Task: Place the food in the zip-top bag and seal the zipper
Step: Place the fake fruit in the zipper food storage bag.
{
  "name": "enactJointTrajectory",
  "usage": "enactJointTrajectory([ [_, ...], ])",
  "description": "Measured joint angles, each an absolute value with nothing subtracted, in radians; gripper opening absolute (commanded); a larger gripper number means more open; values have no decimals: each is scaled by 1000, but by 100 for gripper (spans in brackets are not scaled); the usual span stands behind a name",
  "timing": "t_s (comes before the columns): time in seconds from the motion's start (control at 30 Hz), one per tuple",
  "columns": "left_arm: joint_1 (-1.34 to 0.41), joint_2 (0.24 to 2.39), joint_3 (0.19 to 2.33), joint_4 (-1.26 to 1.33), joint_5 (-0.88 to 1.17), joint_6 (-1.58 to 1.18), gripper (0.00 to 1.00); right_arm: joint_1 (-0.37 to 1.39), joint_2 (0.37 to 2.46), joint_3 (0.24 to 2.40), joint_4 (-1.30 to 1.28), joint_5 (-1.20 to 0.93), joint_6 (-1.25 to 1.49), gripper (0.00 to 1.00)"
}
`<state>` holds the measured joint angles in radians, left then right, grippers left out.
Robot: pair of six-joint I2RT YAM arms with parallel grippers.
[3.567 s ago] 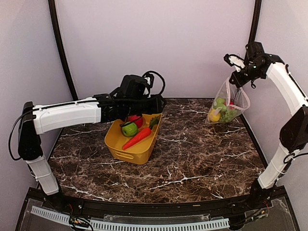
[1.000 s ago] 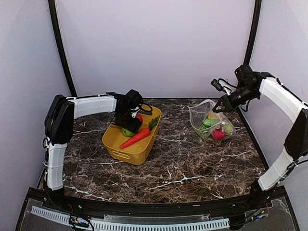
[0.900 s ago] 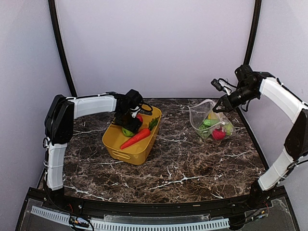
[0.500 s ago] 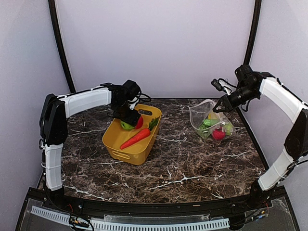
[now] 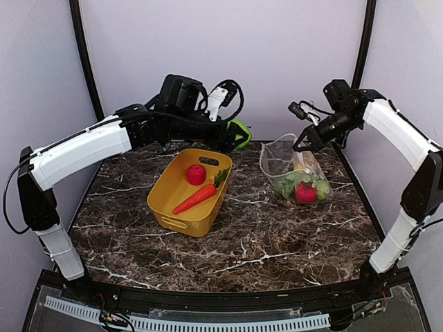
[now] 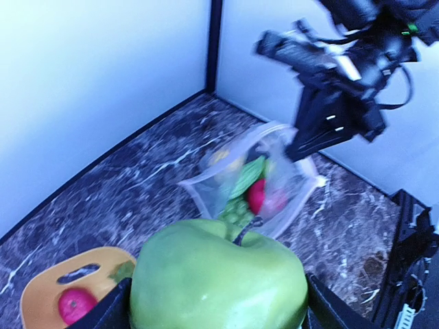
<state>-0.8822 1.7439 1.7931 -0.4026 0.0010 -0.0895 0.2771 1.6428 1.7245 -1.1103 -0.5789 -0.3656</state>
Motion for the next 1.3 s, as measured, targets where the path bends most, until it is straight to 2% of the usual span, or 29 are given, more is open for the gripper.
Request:
enactJointTrajectory([
  [0.27, -944, 1738, 1670, -75, 127, -108, 49, 337, 1732, 1858, -1160, -602, -365, 0],
  [0.6, -954, 1775, 1613, 208, 165, -112, 49, 340, 1735, 1873, -1193, -682, -364, 0],
  [0.93, -954, 1877, 1600, 291, 164, -89, 48, 340, 1722, 1873, -1202, -711, -364, 0],
  [1.3, -954, 1969, 1628, 263, 94, -88, 48, 340, 1688, 1872, -1206, -719, -365, 0],
])
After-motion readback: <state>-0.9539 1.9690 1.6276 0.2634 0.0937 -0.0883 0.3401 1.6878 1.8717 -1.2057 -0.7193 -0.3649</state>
